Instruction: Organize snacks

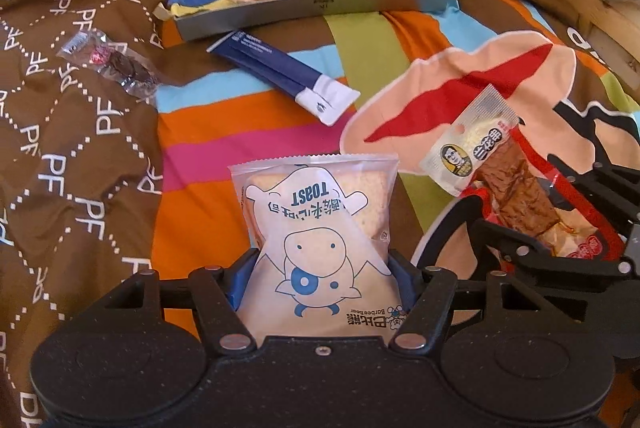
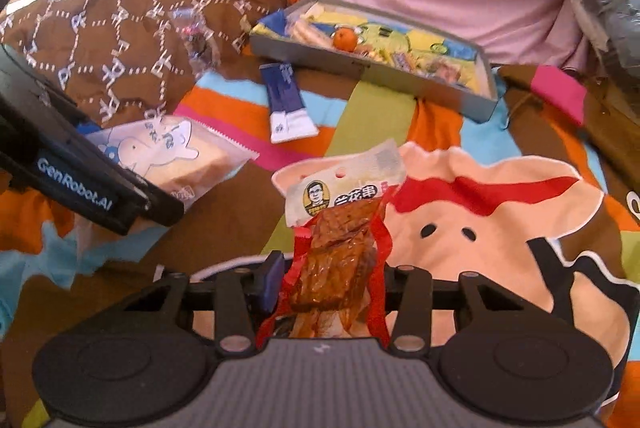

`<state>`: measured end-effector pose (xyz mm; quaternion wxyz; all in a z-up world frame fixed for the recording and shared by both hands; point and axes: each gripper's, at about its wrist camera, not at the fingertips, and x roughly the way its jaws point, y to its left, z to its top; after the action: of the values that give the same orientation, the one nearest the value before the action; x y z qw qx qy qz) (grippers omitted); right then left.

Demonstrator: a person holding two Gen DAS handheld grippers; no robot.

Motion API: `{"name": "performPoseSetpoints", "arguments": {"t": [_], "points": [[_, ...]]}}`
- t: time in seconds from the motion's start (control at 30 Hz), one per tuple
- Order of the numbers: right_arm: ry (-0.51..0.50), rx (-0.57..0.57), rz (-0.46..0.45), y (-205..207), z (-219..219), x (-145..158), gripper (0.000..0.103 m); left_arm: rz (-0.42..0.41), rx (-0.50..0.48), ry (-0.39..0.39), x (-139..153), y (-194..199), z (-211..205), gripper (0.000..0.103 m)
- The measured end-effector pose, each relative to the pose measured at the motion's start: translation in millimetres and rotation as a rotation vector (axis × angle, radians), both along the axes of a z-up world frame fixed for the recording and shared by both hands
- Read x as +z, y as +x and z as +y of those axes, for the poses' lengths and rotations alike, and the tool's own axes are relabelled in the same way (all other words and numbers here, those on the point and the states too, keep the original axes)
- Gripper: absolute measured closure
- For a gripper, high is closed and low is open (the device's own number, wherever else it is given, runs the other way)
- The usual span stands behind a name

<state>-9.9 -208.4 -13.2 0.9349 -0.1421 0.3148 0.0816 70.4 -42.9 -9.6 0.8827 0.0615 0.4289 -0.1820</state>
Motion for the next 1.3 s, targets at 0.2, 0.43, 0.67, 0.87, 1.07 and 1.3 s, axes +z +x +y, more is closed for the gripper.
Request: {"name": "performPoseSetpoints", "arguments": {"t": [0.2,0.43,0.67,0.87,1.07,1.3], "points": [[0.02,-0.004,-0.045,6,-4,10,0.058,-0.025,0.037,-0.018,15,12,-1,0.035],[0.022,-0.014,-0.055,8,-9,9,0.059,-0.036,0.069,-0.036,19,22,-2,0.035],[0.052,-0.023,-0.07,11,-14,12,0.06,-0.039,0.079,-0.043,19,27,-2,0.035],[0.095,-0.028,-0.118,12,-18,23,0.06,-0.073,0.096,-0.067,30,34,-1,0.035],[0.14,-0.037,-0.187,18,-27,41,0.059,-0.118,0.112,-0.077,46,45,-4,0.035],[0.203,-0.028,-0.248,49,-49,75,0.059,-0.222,0.154,-0.08,93,76,-2,0.035]]}}
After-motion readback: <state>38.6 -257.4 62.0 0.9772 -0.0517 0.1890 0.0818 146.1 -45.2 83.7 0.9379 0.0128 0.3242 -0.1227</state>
